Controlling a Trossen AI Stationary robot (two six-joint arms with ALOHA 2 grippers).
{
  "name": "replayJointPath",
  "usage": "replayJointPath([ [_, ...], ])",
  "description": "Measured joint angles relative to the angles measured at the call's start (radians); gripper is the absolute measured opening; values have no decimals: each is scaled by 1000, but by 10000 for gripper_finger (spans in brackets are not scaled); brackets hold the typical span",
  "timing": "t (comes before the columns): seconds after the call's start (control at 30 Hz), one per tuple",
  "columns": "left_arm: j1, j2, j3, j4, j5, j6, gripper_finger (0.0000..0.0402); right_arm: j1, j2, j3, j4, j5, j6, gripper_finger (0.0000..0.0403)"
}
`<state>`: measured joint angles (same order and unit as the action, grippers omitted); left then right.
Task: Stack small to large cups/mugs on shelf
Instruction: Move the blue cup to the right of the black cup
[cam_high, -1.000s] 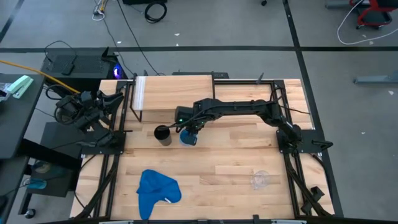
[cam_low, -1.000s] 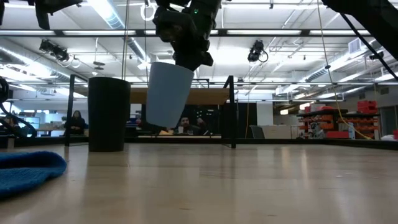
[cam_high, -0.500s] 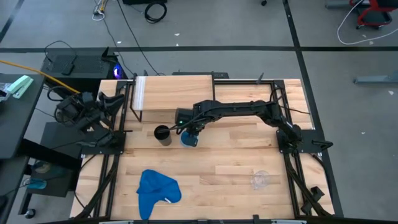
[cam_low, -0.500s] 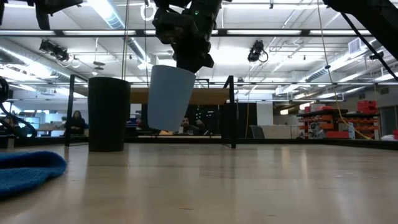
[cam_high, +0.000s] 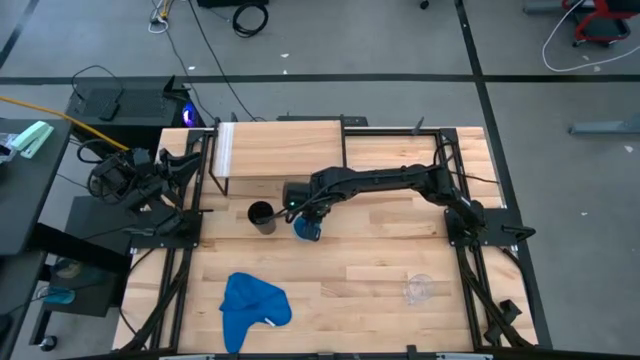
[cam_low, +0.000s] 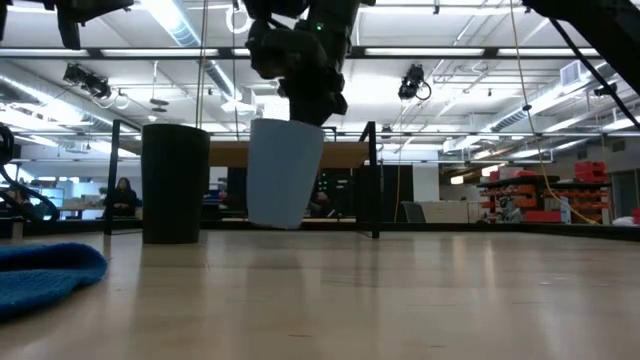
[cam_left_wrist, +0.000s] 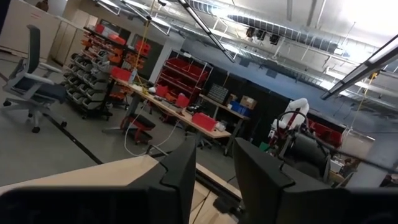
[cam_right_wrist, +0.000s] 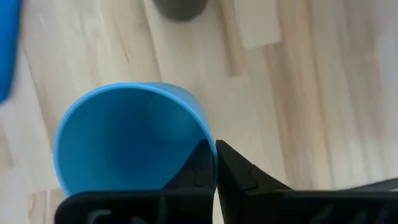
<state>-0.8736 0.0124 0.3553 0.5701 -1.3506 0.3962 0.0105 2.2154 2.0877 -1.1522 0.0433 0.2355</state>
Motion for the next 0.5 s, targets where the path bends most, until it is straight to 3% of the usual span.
replayJointPath([
  [0.5, 0, 0, 0, -6, 0, 0, 116, -2, -1, -50, 54, 0, 19, 6],
])
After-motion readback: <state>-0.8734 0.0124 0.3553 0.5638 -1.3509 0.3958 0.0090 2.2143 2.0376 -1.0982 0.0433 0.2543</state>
